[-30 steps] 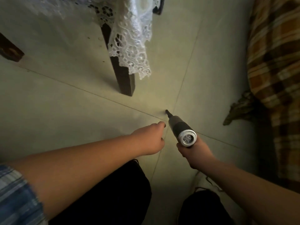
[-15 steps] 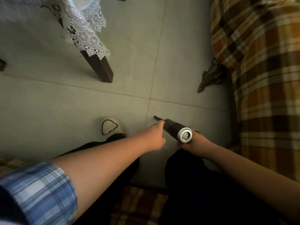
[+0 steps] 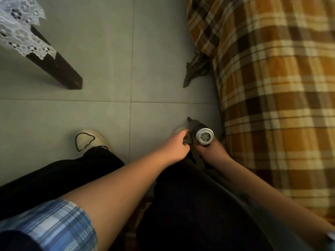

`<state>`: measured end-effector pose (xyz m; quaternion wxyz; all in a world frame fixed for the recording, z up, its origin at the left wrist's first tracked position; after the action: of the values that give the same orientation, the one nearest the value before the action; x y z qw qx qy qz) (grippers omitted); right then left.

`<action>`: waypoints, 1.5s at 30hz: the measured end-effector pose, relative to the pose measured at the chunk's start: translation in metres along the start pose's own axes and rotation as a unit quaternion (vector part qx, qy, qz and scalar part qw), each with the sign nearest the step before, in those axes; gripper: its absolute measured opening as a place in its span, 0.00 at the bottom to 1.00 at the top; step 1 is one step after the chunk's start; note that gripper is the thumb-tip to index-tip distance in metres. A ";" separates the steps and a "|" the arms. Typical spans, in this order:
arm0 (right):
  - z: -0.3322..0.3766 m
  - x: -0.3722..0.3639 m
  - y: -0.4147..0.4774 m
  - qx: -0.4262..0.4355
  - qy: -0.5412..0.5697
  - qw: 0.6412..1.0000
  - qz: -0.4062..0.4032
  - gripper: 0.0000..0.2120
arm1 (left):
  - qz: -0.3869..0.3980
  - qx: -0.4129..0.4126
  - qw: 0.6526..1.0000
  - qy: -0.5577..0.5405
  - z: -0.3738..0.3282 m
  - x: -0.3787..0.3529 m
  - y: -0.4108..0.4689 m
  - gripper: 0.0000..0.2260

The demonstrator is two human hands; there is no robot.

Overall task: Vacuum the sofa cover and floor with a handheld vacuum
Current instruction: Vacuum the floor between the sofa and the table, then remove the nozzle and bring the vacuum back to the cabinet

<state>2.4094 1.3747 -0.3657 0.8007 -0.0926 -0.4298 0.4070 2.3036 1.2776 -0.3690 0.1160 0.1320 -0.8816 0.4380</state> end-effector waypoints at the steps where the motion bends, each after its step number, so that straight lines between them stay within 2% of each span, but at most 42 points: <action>1: 0.001 0.000 0.002 0.006 0.014 1.000 -0.006 0.19 | 0.001 0.002 1.000 -0.002 -0.001 -0.001 0.001 0.27; 4: 0.014 -0.017 0.005 0.043 0.030 0.998 0.023 0.22 | -0.018 0.030 0.999 -0.023 0.008 0.007 0.000 0.26; 8: 0.024 -0.049 0.005 0.052 -0.022 0.993 0.106 0.26 | -0.045 0.085 0.994 -0.055 0.042 0.028 -0.007 0.23; 11: 0.045 -0.063 0.007 0.067 -0.071 0.982 0.159 0.24 | -0.061 0.104 0.989 -0.081 0.060 0.046 -0.019 0.22; 14: 0.089 -0.063 0.006 0.107 -0.101 0.975 0.168 0.20 | -0.102 0.103 0.983 -0.112 0.064 0.073 -0.036 0.23; 19: 0.161 -0.042 -0.006 0.157 -0.102 0.974 0.130 0.12 | -0.162 0.063 0.977 -0.121 0.036 0.121 -0.075 0.24; 23: 0.202 -0.012 -0.028 0.171 -0.065 0.980 0.078 0.09 | -0.189 0.012 0.974 -0.128 0.002 0.154 -0.107 0.24; 34: 0.293 0.095 -0.157 0.242 0.066 0.967 -0.055 0.14 | -0.261 -0.145 0.951 -0.080 -0.107 0.199 -0.269 0.23; 39: 0.322 0.128 -0.218 0.272 0.115 0.951 -0.088 0.15 | -0.273 -0.199 0.937 -0.084 -0.142 0.204 -0.338 0.24; 45: 0.359 0.155 -0.202 0.291 0.174 0.935 -0.105 0.15 | -0.277 -0.248 0.921 -0.115 -0.182 0.239 -0.337 0.24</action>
<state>2.2971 1.2847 0.0500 0.8929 0.1205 -0.1539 0.4056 2.2081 1.1967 0.0647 0.1596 0.3874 -0.8975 0.1373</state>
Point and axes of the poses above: each hand's wrist, its own y-axis towards the middle knuckle, its own x-axis out of the back of the hand, z = x × y, the point moved 9 cm from there along y, towards the middle knuckle, and after that the axes turned 10 degrees about x, right-handed, at the moved point
